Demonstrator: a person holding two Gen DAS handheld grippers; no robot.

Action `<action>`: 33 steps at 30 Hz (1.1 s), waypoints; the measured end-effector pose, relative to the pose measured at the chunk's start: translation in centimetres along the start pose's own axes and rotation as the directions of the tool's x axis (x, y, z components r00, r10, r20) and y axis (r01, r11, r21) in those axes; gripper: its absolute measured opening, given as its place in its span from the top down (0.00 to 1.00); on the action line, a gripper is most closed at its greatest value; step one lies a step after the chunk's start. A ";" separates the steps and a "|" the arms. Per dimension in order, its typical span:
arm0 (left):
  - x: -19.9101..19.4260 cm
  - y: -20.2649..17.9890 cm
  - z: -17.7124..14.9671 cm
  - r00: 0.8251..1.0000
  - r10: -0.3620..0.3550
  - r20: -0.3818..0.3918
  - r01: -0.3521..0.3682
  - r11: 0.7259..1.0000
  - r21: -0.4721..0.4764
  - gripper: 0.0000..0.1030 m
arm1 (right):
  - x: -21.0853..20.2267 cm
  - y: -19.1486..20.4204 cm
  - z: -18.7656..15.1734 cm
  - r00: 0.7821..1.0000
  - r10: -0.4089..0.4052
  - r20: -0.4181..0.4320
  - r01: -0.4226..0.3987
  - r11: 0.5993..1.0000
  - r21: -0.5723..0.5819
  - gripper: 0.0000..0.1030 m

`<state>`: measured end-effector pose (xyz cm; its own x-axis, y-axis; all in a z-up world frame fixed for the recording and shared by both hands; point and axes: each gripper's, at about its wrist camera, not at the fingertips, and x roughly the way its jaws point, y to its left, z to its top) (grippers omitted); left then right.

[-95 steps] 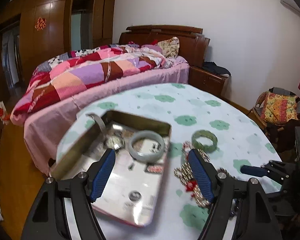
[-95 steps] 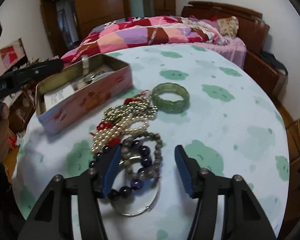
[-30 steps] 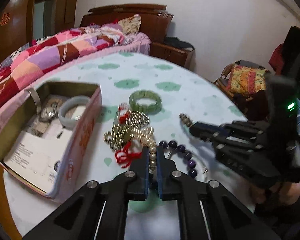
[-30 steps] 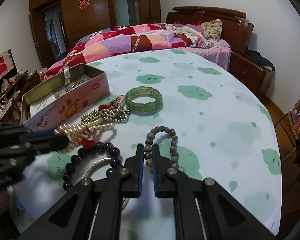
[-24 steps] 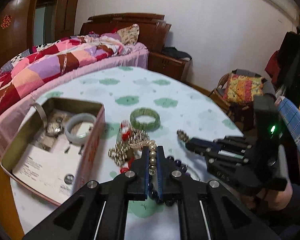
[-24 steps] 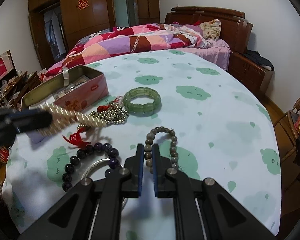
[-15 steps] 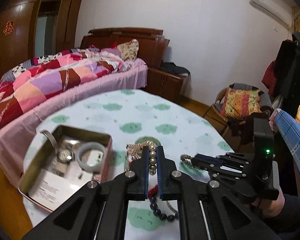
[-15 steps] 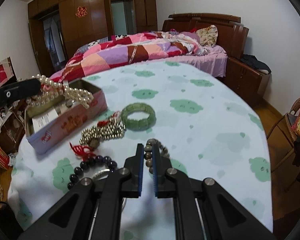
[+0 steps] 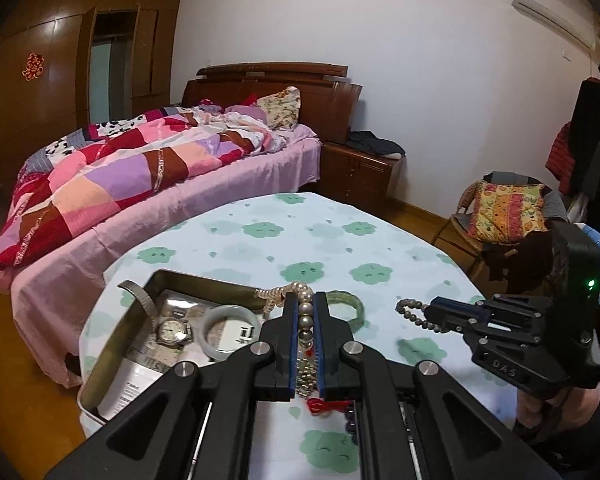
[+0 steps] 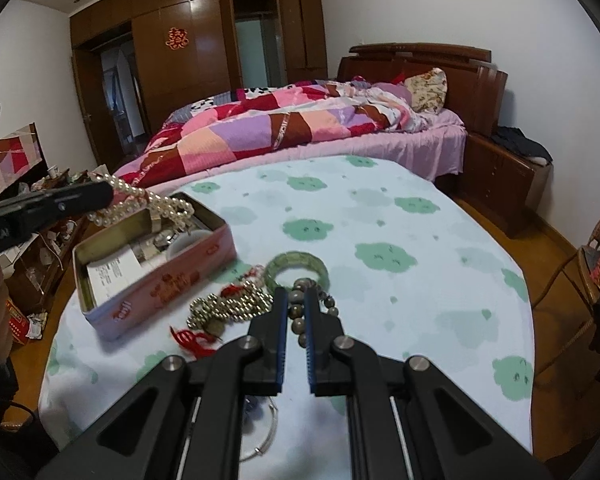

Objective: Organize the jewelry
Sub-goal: 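Carry the pearls with the left tool while the right tool carries the bracelet over the tin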

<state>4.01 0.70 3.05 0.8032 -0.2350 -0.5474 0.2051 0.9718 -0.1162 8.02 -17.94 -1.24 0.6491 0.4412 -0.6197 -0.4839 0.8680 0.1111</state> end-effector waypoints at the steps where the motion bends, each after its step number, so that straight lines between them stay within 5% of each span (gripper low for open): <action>1: 0.0 0.2 0.1 1.000 0.007 0.001 -0.007 1.000 0.002 0.95 | 0.1 0.3 0.3 1.000 0.005 0.004 -0.005 1.000 -0.007 0.91; 33: 0.8 7.8 0.7 0.987 0.162 0.001 -0.161 0.984 -0.075 0.95 | 3.2 9.3 6.8 0.983 0.177 0.053 -0.161 0.963 -0.217 0.91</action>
<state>6.58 8.04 2.30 0.8263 -0.0748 -0.5582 0.0307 0.9956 -0.0880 9.55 -6.87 3.06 0.5834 0.5989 -0.5486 -0.6981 0.7150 0.0380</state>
